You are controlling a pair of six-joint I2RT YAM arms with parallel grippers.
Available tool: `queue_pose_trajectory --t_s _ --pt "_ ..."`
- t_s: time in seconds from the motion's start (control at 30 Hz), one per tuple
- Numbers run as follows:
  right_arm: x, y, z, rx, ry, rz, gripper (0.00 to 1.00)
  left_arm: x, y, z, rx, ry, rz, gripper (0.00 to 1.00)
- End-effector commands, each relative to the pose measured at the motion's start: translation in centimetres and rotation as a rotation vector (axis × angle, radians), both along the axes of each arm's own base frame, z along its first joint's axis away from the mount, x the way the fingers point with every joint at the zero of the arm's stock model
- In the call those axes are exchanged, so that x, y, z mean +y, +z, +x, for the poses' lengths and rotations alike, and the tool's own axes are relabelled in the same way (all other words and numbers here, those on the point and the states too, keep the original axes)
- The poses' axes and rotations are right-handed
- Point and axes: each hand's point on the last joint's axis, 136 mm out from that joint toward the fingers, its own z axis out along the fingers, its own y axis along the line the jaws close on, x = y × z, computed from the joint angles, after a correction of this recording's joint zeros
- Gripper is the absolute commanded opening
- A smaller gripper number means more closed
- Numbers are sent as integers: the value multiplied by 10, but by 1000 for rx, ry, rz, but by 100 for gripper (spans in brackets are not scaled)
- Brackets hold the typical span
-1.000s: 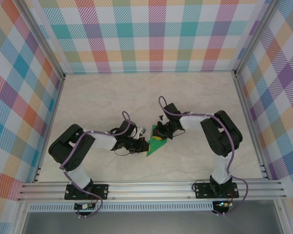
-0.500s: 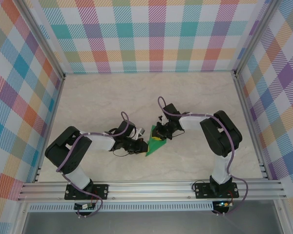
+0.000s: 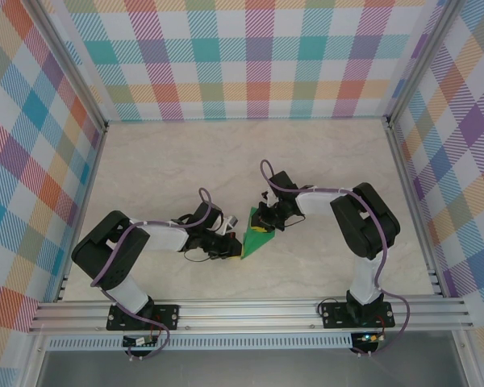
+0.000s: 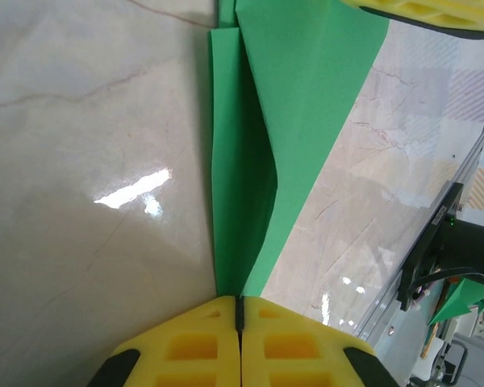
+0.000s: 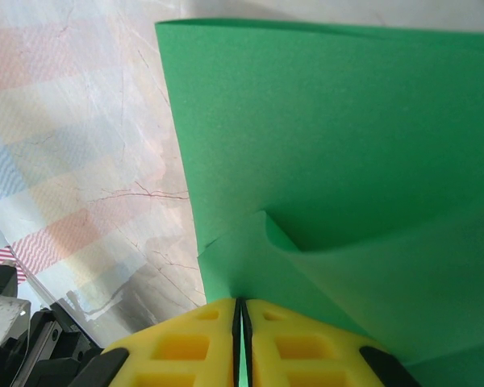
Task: Fold a paper plane with a square sheet of paper (pick it up from the middle)
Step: Fourth fold the wing at the center of the table.
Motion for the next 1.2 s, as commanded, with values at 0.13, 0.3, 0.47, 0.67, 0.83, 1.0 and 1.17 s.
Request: queue_pose_trajectory --t_s 0.13,0.3,0.47,0.67,0.83,1.0,1.17 --pt "-31 -51 -24 98 -1 -189 13 19 -15 -27 90 -49 88 6" --pt "-34 -58 -27 109 4 -215 12 27 -20 -37 120 -60 131 11" --pt "-37 -61 -30 112 8 -234 12 23 0 -30 77 -33 104 18" --pt "-38 -61 -31 112 14 -239 12 12 51 2 -69 49 36 20" --pt "-37 -61 -31 113 12 -236 12 -17 68 25 -76 64 -79 19" --pt "-37 -62 -31 115 12 -235 12 -35 58 36 -40 57 -128 18" --pt "-36 -63 -31 118 12 -233 12 -33 34 29 22 51 -108 18"
